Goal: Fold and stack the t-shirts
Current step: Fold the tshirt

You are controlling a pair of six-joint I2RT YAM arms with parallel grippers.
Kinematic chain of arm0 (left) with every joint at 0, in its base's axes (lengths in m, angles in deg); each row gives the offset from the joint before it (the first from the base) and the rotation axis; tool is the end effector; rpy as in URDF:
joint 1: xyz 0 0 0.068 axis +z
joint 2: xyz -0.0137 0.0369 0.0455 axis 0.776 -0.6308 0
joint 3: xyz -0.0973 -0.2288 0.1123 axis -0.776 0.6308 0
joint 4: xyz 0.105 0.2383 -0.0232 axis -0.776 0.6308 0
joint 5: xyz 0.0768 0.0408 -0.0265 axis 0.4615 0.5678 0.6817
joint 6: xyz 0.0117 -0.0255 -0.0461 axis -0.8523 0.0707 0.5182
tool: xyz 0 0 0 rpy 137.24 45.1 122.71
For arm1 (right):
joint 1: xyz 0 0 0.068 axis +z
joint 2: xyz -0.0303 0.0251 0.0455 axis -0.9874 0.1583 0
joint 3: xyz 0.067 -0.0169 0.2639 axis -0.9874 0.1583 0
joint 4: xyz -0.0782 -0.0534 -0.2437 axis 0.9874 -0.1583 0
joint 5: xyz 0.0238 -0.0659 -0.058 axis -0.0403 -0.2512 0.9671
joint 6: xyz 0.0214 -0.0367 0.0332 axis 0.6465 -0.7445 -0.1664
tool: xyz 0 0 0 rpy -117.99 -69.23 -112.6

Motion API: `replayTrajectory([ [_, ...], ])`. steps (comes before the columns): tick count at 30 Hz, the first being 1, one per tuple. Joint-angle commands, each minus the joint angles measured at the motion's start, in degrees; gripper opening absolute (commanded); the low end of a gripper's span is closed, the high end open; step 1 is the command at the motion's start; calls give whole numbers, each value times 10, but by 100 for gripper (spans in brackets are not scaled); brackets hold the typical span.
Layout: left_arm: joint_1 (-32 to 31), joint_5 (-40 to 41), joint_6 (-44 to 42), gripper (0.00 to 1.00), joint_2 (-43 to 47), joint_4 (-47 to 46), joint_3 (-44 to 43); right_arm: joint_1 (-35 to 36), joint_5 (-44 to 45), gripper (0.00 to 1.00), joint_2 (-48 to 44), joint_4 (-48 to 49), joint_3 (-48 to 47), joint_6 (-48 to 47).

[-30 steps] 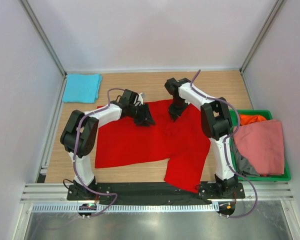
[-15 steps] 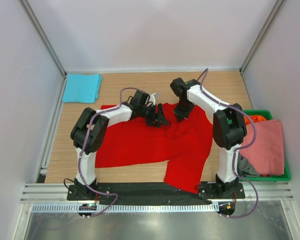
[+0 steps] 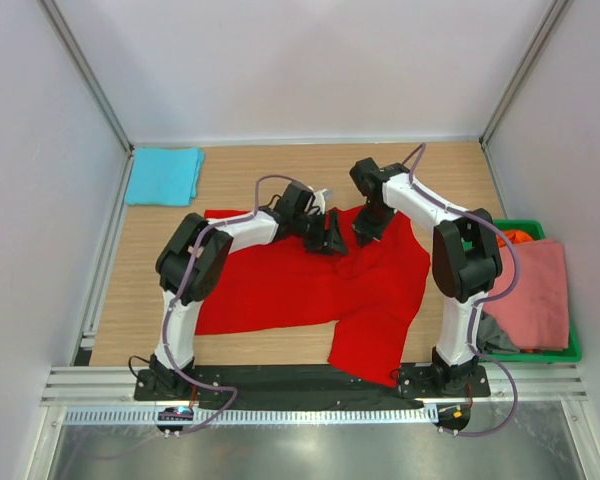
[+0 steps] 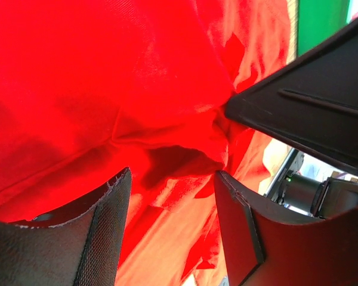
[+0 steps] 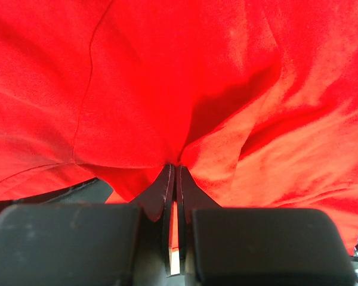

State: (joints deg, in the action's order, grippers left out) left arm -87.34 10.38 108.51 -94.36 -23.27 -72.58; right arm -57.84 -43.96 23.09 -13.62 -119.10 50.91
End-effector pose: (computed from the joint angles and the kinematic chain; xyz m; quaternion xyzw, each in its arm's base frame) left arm 0.3478 -0.2819 0.1547 0.1059 0.8847 -0.4365 0.1243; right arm 0.3516 0.1460 0.2107 0.3035 0.9497 0.0062 0.0765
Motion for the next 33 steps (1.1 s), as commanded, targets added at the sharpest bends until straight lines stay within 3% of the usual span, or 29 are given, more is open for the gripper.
replayTrajectory([
  [1,-7,-8,3,59,-13,-23,-20,-2,-5,7,-17,9,5,-7],
  [5,-17,-34,6,59,-27,-23,-31,-5,-11,8,-22,13,15,-5],
  [15,-27,-75,25,53,-31,-44,-25,-8,-20,25,-30,14,25,-3],
  [24,-26,-86,32,39,-27,-45,-15,-18,-20,23,-51,7,41,-4],
  [33,-26,-89,37,36,-30,-44,-14,-21,-32,15,-40,16,51,-4],
])
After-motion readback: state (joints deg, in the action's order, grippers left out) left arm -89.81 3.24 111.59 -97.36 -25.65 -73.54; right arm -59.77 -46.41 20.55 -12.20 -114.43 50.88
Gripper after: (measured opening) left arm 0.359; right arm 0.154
